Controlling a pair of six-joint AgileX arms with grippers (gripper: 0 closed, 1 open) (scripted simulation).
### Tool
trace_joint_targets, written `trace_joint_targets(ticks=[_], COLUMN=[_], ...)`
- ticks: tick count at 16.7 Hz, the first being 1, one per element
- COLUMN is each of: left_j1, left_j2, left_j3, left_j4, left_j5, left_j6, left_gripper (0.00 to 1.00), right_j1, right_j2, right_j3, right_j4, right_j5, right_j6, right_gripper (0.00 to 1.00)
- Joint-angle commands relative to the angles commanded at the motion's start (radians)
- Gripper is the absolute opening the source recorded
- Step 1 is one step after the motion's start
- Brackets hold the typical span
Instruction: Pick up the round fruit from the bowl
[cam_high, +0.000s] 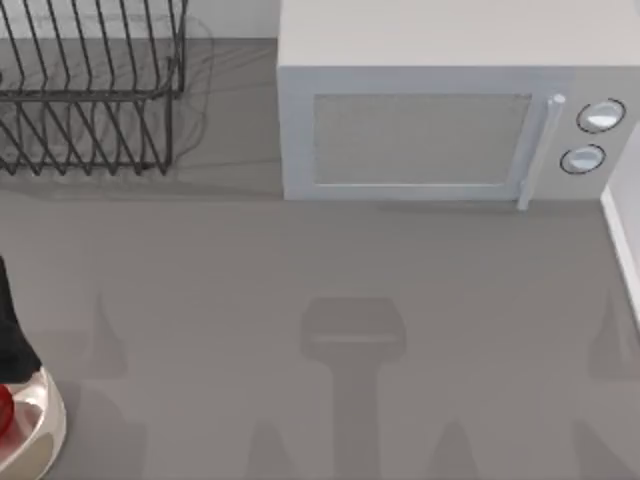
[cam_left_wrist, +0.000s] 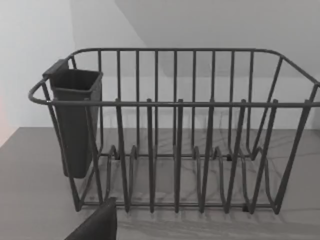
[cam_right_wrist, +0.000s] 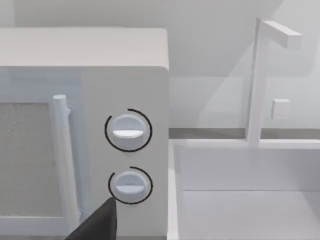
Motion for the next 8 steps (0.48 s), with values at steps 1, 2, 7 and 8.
trace_joint_targets(ticks=[1, 2, 7, 8], left_j1=[0.000, 0.000, 0.000, 0.001], left_j2=[0.000, 0.000, 0.001, 0.013], left_j3=[0.000, 0.000, 0.001, 0.011], left_j4=[0.000, 0.000, -0.001, -0.012], left_j5=[0.000, 0.000, 0.000, 0.000], left_j6=[0.000, 0.000, 0.000, 0.002], left_gripper=[1.00, 1.00, 1.00, 1.00], right_j1=[0.000, 0.000, 0.000, 0.000], right_j2=[0.000, 0.000, 0.000, 0.000], right_j3=[0.000, 0.000, 0.000, 0.000], right_j4=[0.000, 0.000, 0.000, 0.000], right_j5=[0.000, 0.000, 0.000, 0.000], right_j6=[0.000, 0.000, 0.000, 0.000], right_gripper=[1.00, 1.00, 1.00, 1.00])
